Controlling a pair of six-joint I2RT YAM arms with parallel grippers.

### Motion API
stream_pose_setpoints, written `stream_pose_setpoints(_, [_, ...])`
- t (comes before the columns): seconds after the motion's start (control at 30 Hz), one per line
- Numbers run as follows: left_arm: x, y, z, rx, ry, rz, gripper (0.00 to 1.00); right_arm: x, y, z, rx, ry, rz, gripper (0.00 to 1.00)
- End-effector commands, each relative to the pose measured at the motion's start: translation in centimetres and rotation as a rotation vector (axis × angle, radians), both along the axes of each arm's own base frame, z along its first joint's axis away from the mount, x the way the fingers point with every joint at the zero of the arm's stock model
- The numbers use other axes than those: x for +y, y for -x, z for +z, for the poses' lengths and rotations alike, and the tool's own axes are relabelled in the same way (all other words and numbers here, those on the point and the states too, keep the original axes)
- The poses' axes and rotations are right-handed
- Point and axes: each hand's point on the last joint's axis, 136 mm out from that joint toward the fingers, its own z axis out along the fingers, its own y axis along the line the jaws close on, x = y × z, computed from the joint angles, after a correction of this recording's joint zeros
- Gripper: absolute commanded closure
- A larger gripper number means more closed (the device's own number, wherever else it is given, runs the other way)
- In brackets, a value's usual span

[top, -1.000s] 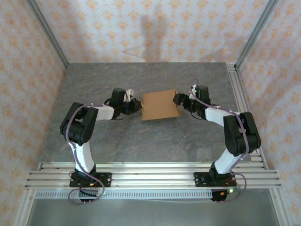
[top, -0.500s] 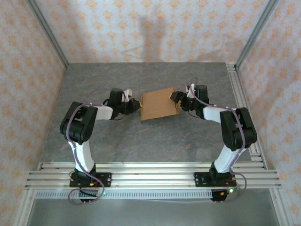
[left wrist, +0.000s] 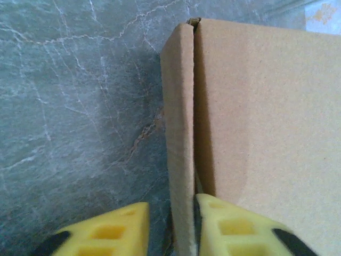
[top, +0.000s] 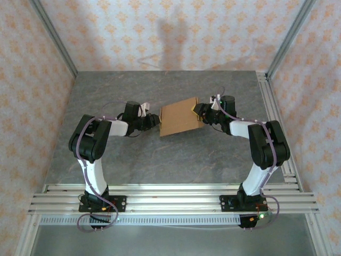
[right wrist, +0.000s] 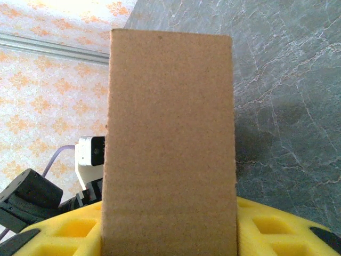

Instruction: Fold the paper box

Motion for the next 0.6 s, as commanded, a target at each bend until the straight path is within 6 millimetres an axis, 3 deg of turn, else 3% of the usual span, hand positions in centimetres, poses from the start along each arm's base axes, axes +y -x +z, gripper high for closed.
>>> stream_pose_setpoints(0.0, [1.4,0.9,0.3,-0.012,-0.065,0.036,0.59,-0.4,-0.6,1.9,-0.049,-0.001,-0.018,0.54])
stream_pose_setpoints(0.2, [2.1,1.5,3.5,-0.169,-0.188,0.022,0.39,-0.8,-0.7,2.8,-0.074,-0.007,-0.023,0.55])
stream_pose_setpoints(0.23, [2.4,1.6,4.2,-0.199,-0.226,0.026,0.33,-0.9,-0.7,3.1,-0.078,-0.005,-0.027,0.55])
stream_pose_setpoints(0.3, [2.6,2.0,5.5,-0.261,-0.289,0.031,0.07,-1.1,-0.7,3.5,-0.087,-0.006,-0.029,0.56])
stream_pose_setpoints(0.33, [2.6,2.2,6.3,-0.302,-0.324,0.027,0.02,-1.2,-0.6,3.7,-0.088,-0.007,-0.031,0.56])
stream_pose_setpoints(0.43, [2.5,2.8,8.3,-0.416,-0.467,0.000,0.00,-1.5,-0.6,4.4,-0.101,-0.010,-0.036,0.56])
stream_pose_setpoints(0.57, [0.3,4.6,10.8,-0.666,-0.747,-0.134,0.00,-2.2,-0.5,5.5,-0.114,-0.015,-0.046,0.56])
